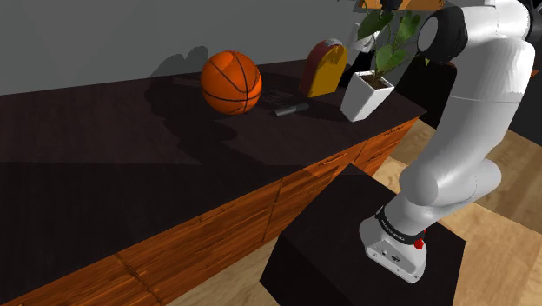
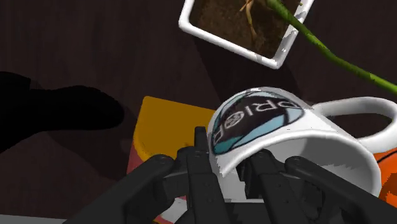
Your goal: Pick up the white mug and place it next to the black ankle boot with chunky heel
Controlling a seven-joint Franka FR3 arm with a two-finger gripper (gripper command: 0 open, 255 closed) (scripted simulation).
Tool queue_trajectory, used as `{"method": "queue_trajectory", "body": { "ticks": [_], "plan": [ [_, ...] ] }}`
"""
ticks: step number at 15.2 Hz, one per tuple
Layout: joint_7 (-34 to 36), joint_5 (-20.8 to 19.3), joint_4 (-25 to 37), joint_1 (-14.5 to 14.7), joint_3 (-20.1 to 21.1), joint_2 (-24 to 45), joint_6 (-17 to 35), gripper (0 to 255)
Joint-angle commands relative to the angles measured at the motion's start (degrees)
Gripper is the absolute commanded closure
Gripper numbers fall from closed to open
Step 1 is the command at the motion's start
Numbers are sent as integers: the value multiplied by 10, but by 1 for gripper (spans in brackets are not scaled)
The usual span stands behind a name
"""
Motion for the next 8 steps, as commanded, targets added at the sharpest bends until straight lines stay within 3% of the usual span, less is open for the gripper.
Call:
{"method": "queue_trajectory", "body": {
  "ticks": [1, 8],
  "plan": [
    [-25, 4, 20, -26, -7, 15, -14, 255],
    [-99, 36, 135, -126, -17, 88, -69, 255]
  ]
}}
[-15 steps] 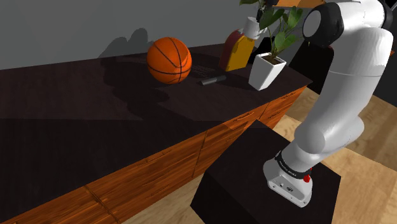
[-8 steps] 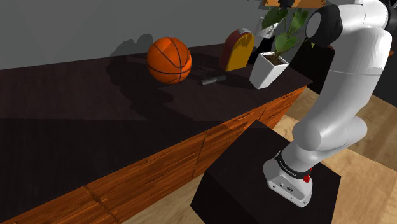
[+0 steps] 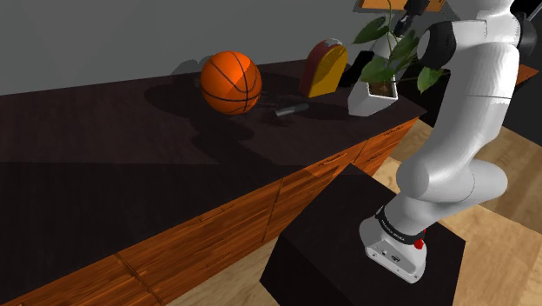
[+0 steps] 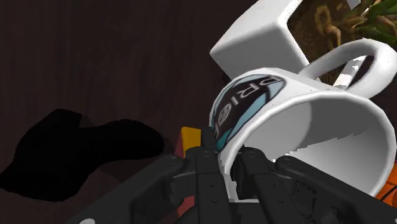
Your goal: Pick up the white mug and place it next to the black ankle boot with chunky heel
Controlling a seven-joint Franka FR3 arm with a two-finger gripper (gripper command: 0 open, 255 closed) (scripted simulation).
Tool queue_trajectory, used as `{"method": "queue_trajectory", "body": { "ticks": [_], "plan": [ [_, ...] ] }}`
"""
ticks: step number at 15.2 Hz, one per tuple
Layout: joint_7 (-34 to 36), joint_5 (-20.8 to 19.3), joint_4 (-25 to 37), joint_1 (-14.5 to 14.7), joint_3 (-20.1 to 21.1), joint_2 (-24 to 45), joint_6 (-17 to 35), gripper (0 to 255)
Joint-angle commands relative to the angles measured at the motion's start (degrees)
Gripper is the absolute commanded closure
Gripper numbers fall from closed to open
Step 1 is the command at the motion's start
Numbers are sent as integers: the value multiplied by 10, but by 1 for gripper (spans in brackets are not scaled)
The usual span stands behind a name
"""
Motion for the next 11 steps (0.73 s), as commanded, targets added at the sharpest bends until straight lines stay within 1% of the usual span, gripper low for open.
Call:
{"method": "queue_trajectory", "body": {
  "ticks": [1, 5, 11],
  "plan": [
    [-11, 2, 2, -10, -1, 6, 2, 255],
    [-18, -9, -72, 10, -5, -19, 49, 255],
    [-25, -17, -154, 28, -7, -40, 109, 255]
  ]
}}
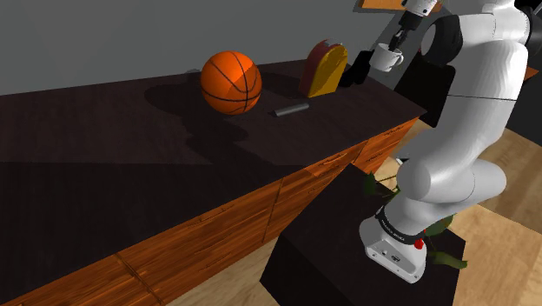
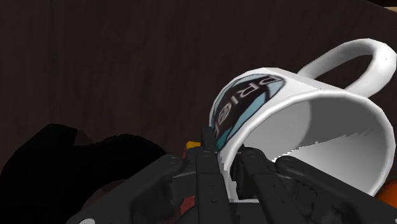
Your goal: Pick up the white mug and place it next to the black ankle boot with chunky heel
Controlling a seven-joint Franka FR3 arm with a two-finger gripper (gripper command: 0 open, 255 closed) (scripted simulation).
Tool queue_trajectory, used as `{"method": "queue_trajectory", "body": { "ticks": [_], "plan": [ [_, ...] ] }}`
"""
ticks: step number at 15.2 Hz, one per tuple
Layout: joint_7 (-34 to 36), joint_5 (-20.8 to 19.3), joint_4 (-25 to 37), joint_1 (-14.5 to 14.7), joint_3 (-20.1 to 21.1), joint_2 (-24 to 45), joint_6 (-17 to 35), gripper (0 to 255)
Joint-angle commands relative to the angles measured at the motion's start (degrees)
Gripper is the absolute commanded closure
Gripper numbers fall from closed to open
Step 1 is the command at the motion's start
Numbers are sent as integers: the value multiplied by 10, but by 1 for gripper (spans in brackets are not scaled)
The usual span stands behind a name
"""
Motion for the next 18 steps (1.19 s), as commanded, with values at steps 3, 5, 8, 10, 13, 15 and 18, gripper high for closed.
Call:
{"method": "queue_trajectory", "body": {
  "ticks": [3, 5, 8, 10, 13, 15, 18],
  "plan": [
    [-5, -4, -49, 10, -1, -11, 38, 255],
    [-7, -5, -70, 13, -1, -14, 55, 255],
    [-10, -6, -98, 18, -1, -17, 80, 255],
    [-13, -6, -115, 20, 0, -18, 95, 255],
    [-16, -5, -139, 23, 0, -19, 118, 255],
    [-19, -4, -153, 25, 1, -18, 133, 255],
    [-22, -2, -174, 27, 2, -16, 155, 255]
  ]
}}
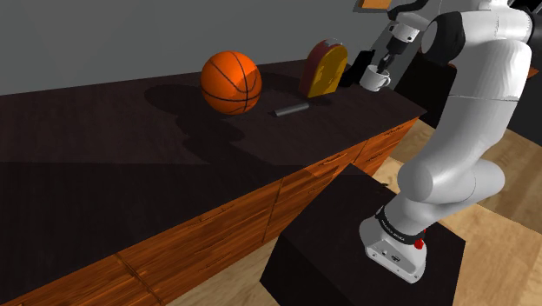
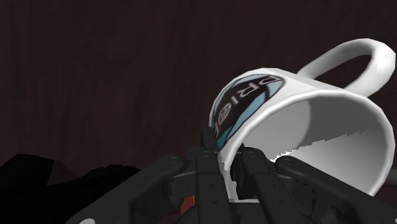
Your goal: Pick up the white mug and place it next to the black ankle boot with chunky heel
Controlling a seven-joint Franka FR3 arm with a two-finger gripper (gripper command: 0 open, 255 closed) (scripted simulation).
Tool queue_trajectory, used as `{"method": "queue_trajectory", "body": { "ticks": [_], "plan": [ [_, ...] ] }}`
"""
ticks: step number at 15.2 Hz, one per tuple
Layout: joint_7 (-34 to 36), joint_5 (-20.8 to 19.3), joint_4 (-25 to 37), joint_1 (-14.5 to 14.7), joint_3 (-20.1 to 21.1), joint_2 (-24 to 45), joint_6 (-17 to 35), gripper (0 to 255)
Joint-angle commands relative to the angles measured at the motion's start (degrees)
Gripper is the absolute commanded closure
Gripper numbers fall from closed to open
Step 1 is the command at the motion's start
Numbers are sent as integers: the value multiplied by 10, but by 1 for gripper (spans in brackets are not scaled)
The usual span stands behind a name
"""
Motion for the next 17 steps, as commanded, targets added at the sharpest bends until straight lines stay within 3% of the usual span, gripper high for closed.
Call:
{"method": "queue_trajectory", "body": {
  "ticks": [1, 17],
  "plan": [
    [-3, 2, -13, 1, 1, 2, 14, 255],
    [-26, 23, -90, 3, 11, 34, 118, 255]
  ]
}}
